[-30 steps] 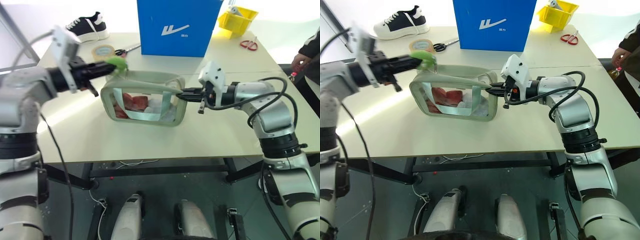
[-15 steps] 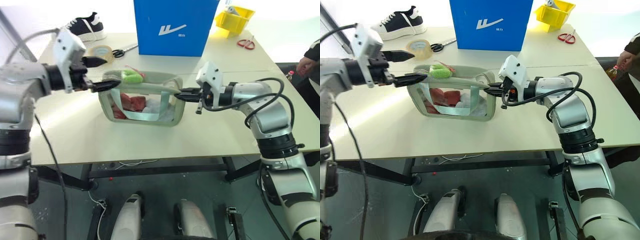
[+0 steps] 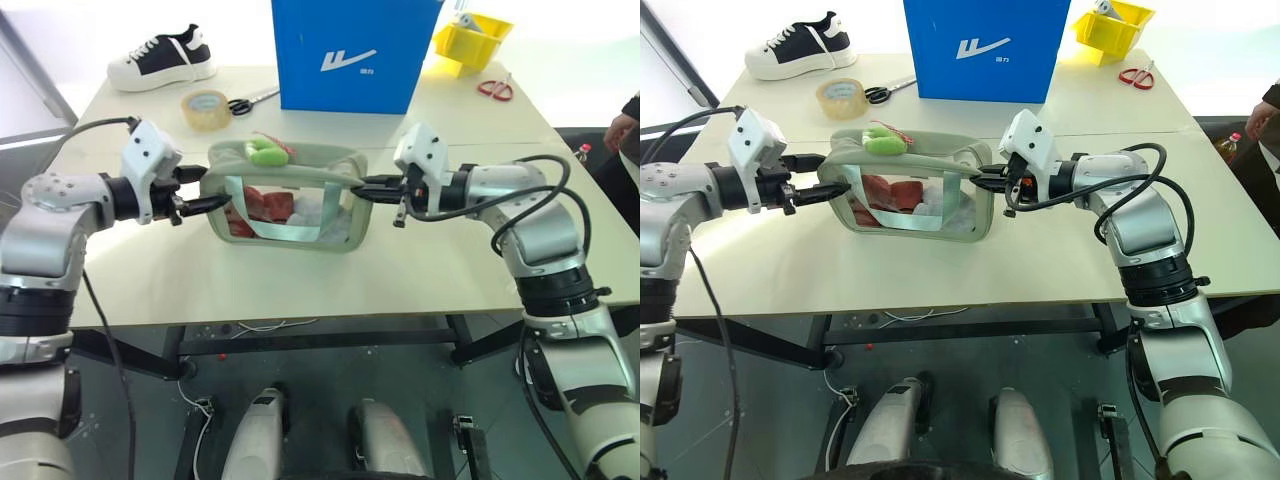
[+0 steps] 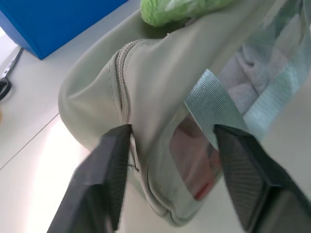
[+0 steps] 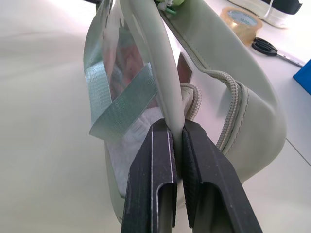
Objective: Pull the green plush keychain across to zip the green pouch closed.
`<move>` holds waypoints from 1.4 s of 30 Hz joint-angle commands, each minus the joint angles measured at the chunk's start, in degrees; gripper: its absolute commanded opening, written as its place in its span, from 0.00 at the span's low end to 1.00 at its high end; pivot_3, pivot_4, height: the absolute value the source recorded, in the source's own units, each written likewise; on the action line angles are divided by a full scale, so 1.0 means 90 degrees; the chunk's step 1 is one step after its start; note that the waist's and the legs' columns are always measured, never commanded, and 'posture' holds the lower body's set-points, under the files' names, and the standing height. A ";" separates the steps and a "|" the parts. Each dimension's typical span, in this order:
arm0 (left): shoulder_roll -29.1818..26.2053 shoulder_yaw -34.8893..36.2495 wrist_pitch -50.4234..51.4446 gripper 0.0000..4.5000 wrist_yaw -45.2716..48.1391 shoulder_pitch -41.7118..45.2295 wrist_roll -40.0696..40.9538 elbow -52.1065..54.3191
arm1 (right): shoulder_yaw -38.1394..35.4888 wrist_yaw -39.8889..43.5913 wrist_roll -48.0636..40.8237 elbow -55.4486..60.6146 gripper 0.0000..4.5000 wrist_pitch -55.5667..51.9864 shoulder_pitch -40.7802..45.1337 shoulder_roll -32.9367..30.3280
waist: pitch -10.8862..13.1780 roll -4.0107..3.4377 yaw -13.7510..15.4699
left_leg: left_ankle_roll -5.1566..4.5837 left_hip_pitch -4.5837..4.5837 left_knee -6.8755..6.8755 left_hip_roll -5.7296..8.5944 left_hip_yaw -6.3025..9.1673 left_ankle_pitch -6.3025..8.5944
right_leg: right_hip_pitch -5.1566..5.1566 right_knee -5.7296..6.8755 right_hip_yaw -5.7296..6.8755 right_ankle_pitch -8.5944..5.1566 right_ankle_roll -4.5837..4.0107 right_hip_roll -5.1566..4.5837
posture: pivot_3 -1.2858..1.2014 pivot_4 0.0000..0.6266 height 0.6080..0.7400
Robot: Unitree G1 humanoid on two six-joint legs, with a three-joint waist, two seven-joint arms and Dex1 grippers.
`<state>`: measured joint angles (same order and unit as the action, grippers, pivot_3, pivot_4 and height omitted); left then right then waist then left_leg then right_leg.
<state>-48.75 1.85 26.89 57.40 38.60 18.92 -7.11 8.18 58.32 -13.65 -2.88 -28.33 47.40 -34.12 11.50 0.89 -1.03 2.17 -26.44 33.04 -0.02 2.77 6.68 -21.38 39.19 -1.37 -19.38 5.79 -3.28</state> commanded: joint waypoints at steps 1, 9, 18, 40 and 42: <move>-0.0056 0.0165 -0.0137 0.14 0.0039 0.0115 -0.0019 0.0100 | -0.0095 -0.0007 -0.0023 0.0096 0.00 0.0023 0.0172 -0.0027 | 0.0000 0.0000 0.0002 | 0.0000 0.0000 -0.0001 0.0000 0.0000 0.0000 | 0.0000 0.0000 0.0000 0.0000 0.0000 0.0000 | 0.52 0.24 1.00; -0.0259 0.0276 0.0059 0.00 0.0138 0.0015 0.0029 0.0276 | -0.0110 0.0099 -0.0121 0.0047 0.34 -0.0157 0.0228 -0.0051 | 0.0000 0.0000 0.0000 | 0.0000 0.0000 0.0000 0.0001 0.0001 0.0000 | 0.0001 0.0001 0.0001 0.0000 0.0000 0.0001 | 0.52 0.24 1.00; -0.0354 0.0323 -0.0022 0.00 0.0098 -0.0074 0.0001 0.0324 | -0.0394 -0.0140 -0.0416 -0.0715 0.56 0.0111 0.1787 0.0762 | 0.0002 -0.0003 -0.0071 | 0.0000 0.0001 -0.0011 -0.0003 -0.0001 0.0000 | -0.0009 0.0003 -0.0002 0.0000 -0.0001 0.0006 | 0.52 0.24 1.00; -0.0214 0.0346 -0.0043 0.00 0.0006 -0.0154 0.0004 0.0495 | 0.0626 -0.0922 0.1254 -0.2966 0.01 0.2112 0.2448 0.2304 | 0.0000 -0.0001 -0.0147 | 0.0001 0.0000 -0.0007 0.0010 0.0014 -0.0001 | -0.0005 0.0011 0.0006 0.0001 -0.0001 0.0010 | 0.52 0.24 1.00; -0.0172 0.0326 -0.0053 0.00 -0.0017 -0.0107 0.0002 0.0455 | 0.0488 -0.0946 0.1199 -0.2918 0.01 0.2058 0.2485 0.2274 | 0.0000 -0.0001 -0.0146 | 0.0001 0.0001 -0.0007 0.0010 0.0014 -0.0001 | -0.0004 0.0011 0.0006 0.0001 -0.0001 0.0010 | 0.52 0.24 1.00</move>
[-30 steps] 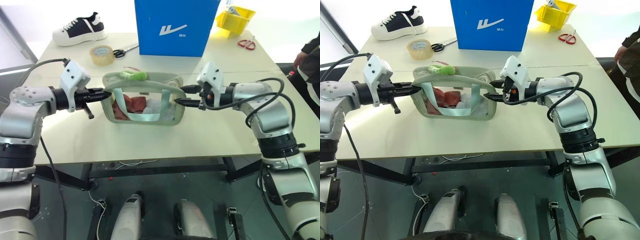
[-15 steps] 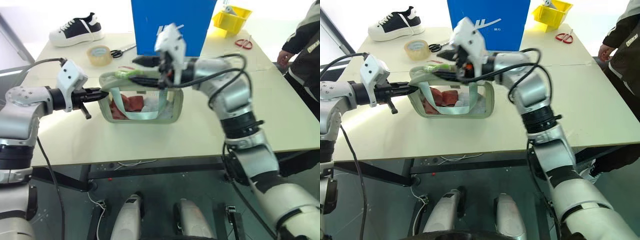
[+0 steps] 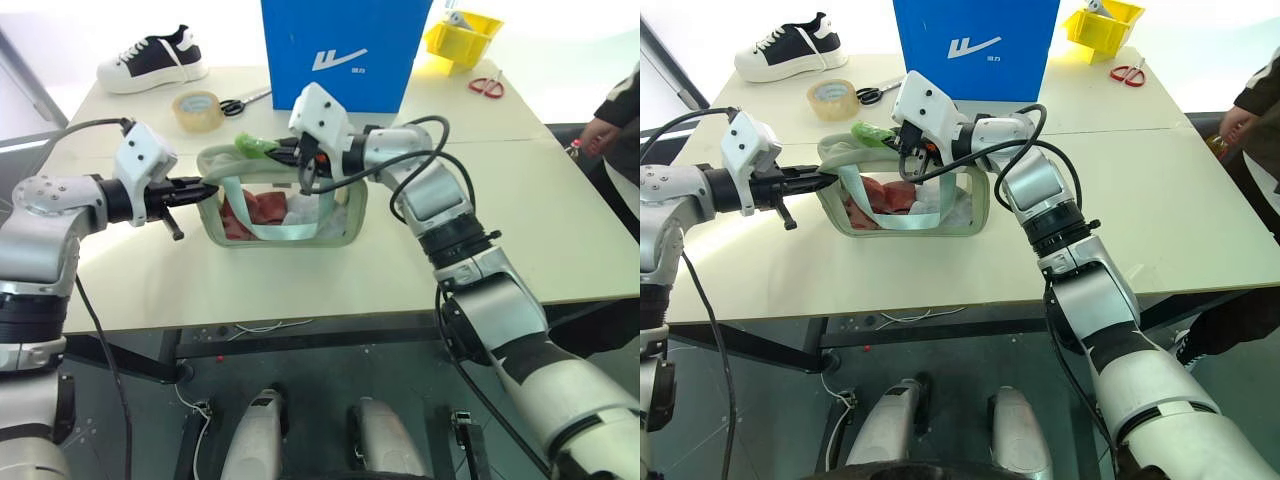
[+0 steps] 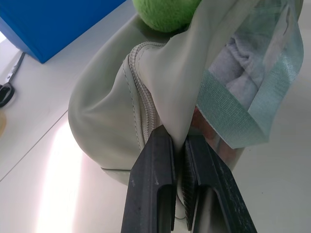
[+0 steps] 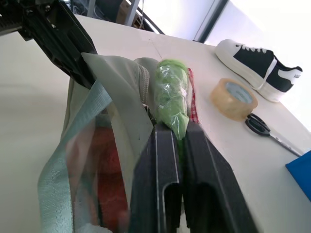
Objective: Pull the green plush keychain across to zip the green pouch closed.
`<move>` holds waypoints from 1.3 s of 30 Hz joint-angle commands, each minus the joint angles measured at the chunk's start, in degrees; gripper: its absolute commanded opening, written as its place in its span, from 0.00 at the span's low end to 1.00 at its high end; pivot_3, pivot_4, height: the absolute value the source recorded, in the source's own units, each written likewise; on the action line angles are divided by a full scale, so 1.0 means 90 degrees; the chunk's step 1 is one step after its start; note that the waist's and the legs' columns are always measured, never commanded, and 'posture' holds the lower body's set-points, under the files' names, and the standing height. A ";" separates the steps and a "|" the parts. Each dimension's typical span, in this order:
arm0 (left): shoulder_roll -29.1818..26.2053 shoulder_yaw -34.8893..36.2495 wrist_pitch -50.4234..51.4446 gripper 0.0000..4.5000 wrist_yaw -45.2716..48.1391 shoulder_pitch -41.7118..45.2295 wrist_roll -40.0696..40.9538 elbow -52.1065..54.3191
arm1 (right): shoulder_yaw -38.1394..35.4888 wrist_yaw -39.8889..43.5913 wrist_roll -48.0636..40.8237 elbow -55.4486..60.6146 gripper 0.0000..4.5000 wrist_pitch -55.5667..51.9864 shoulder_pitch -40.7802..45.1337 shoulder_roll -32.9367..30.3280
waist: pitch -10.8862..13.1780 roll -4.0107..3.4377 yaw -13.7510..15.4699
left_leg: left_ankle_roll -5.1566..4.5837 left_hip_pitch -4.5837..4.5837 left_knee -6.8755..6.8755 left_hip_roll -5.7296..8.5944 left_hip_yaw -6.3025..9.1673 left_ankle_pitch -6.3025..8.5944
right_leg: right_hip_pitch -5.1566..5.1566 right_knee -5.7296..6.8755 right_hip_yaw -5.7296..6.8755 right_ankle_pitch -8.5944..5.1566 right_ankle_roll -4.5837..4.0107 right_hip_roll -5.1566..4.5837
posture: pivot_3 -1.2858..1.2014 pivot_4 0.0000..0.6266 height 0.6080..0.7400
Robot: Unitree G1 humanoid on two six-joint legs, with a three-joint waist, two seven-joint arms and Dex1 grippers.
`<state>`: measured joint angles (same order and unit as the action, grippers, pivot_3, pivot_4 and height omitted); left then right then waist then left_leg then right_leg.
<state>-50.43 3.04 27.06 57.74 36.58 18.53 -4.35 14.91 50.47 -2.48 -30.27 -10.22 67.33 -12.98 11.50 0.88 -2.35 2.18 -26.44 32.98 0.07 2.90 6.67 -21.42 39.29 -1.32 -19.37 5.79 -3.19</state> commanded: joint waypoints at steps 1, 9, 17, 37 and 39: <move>0.0027 0.0186 -0.0075 0.00 -0.0062 0.0128 0.0045 0.0139 | -0.0333 -0.0097 -0.0086 0.0167 0.01 -0.0006 0.0282 -0.0094 | 0.0000 0.0000 0.0003 | 0.0000 0.0000 0.0000 0.0000 0.0000 0.0000 | 0.0000 0.0000 0.0000 0.0000 0.0000 0.0000 | 0.52 0.24 1.00; 0.0045 0.0214 -0.0045 0.00 -0.0058 0.0028 0.0060 0.0210 | -0.1246 -0.0454 -0.0219 0.1087 0.01 -0.1153 -0.0281 -0.1421 | -0.0001 0.0001 0.0114 | 0.0000 -0.0002 0.0002 -0.0001 0.0000 0.0000 | 0.0001 -0.0002 0.0000 0.0000 0.0000 -0.0007 | 0.52 0.24 1.00; 0.0056 0.0216 -0.0062 0.00 -0.0079 -0.0064 0.0066 0.0177 | -0.2016 -0.1369 -0.0064 0.1948 0.01 -0.2099 -0.1810 -0.2680 | 0.0000 -0.0001 0.0138 | 0.0000 0.0000 0.0001 0.0000 -0.0014 0.0000 | 0.0000 -0.0005 -0.0007 -0.0001 -0.0001 -0.0012 | 0.52 0.24 1.00; 0.0025 0.0200 0.0056 0.00 -0.0112 -0.0077 0.0043 0.0291 | -0.1409 -0.1658 -0.0344 0.1552 0.15 -0.2146 -0.2994 -0.1389 | -0.0001 0.0000 0.0134 | -0.0002 0.0006 0.0006 -0.0002 -0.0012 -0.0001 | 0.0007 0.0000 -0.0008 0.0000 -0.0001 -0.0002 | 0.52 0.24 1.00; 0.0022 0.0234 0.0063 0.00 -0.0138 -0.0120 0.0048 0.0323 | -0.1466 -0.1411 -0.0405 0.1583 0.32 -0.2139 -0.2833 -0.1656 | 0.0000 0.0000 0.0136 | -0.0002 0.0005 0.0006 -0.0002 -0.0013 -0.0001 | 0.0006 0.0000 -0.0008 0.0000 -0.0001 -0.0003 | 0.52 0.24 1.00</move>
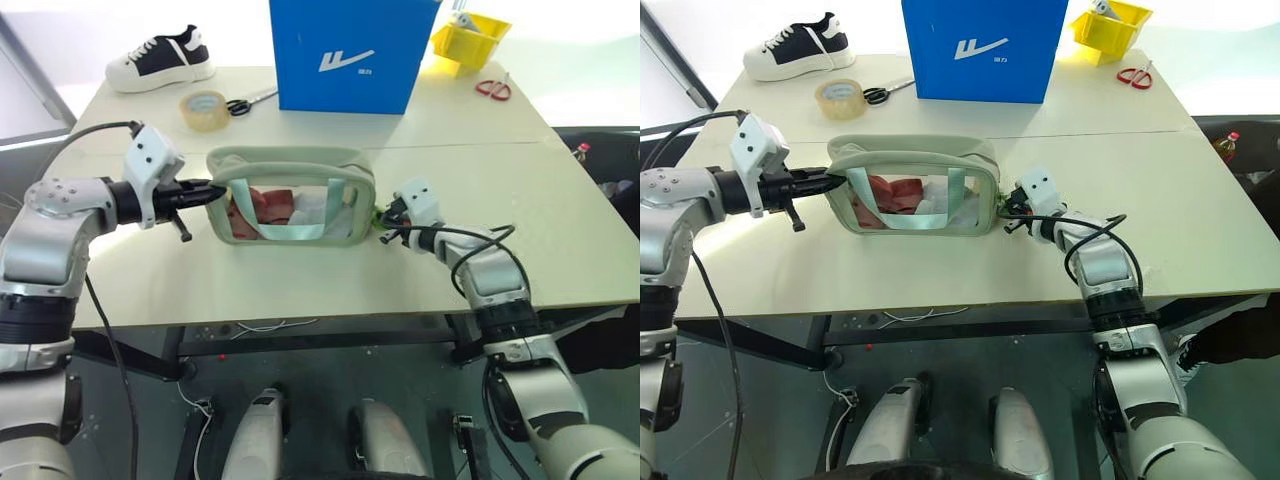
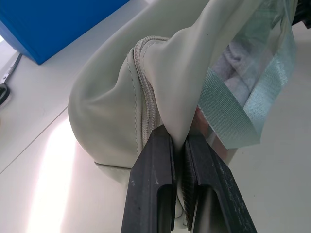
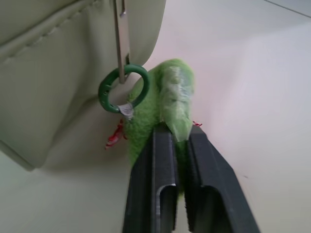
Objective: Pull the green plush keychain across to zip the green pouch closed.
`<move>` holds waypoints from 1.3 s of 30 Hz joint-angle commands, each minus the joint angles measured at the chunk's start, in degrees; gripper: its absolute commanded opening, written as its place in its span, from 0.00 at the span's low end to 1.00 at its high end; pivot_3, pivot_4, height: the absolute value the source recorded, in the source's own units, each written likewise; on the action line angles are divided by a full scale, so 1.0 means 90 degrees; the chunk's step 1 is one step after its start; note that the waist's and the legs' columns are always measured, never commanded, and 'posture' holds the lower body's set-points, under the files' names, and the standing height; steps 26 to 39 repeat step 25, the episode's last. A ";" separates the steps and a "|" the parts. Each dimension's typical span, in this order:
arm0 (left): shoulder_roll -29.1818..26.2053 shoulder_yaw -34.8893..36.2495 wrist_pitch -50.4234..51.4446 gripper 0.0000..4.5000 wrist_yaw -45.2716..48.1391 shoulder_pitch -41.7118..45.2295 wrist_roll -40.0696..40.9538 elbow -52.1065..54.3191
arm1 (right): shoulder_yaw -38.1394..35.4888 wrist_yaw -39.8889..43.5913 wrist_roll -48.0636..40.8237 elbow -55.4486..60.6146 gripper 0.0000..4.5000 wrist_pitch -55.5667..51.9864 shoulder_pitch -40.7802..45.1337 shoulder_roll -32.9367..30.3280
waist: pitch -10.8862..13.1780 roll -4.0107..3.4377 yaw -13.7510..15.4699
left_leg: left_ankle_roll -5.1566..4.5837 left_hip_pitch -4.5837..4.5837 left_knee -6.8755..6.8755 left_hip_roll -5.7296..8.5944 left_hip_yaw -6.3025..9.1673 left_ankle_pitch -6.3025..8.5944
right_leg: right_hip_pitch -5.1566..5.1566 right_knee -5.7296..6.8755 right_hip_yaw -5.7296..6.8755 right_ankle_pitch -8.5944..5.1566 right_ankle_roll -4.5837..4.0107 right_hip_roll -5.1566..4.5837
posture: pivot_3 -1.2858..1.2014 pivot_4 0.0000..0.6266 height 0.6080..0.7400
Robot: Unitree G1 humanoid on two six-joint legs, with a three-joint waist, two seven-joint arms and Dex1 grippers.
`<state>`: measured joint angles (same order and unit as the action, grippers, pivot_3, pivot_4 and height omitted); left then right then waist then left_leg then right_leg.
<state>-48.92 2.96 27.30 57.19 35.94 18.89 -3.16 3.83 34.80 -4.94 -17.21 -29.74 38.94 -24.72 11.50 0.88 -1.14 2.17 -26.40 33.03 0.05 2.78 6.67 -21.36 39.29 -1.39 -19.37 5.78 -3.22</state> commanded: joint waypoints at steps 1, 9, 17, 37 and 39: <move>-0.0142 0.0254 0.0044 0.00 -0.0085 -0.0070 0.0012 0.0213 | -0.0238 0.0445 -0.0101 0.0115 0.42 0.0085 0.0436 -0.0541 | 0.0000 0.0000 0.0003 | 0.0000 0.0000 0.0000 0.0000 0.0000 0.0000 | 0.0000 0.0000 0.0000 0.0000 0.0000 0.0000 | 0.52 0.24 1.00; -0.0195 0.0386 0.0069 0.00 -0.0096 -0.0042 0.0076 0.0155 | -0.0341 0.2553 -0.0661 0.0096 0.88 0.0198 0.1404 -0.2023 | 0.0003 -0.0005 -0.0001 | 0.0000 -0.0001 -0.0002 0.0000 -0.0003 0.0000 | -0.0002 -0.0004 0.0000 0.0000 0.0000 -0.0001 | 0.52 0.24 1.00; -0.0539 0.1091 0.0978 0.70 0.0250 0.0426 0.0981 -0.0093 | -0.0454 0.3619 -0.2108 0.1908 0.90 -0.1028 0.1535 -0.2188 | 0.0003 -0.0005 -0.0043 | -0.0003 -0.0002 -0.0002 -0.0020 0.0003 0.0003 | 0.0000 -0.0007 0.0003 -0.0001 -0.0001 0.0005 | 0.52 0.24 1.00; -0.1089 0.1530 0.1188 0.99 0.0237 0.0095 0.1068 -0.0018 | -0.0504 0.3176 -0.2155 0.2159 0.90 -0.1085 0.1282 -0.2018 | 0.0003 -0.0005 0.0004 | -0.0002 -0.0003 -0.0001 -0.0013 -0.0005 0.0004 | -0.0002 -0.0011 0.0001 -0.0001 -0.0001 -0.0013 | 0.52 0.24 1.00; -0.1089 0.1530 0.1188 0.99 0.0237 0.0095 0.1068 -0.0018 | -0.0504 0.3176 -0.2155 0.2159 0.90 -0.1085 0.1282 -0.2018 | 0.0003 -0.0005 0.0004 | -0.0002 -0.0003 -0.0001 -0.0013 -0.0005 0.0004 | -0.0002 -0.0011 0.0001 -0.0001 -0.0001 -0.0013 | 0.52 0.24 1.00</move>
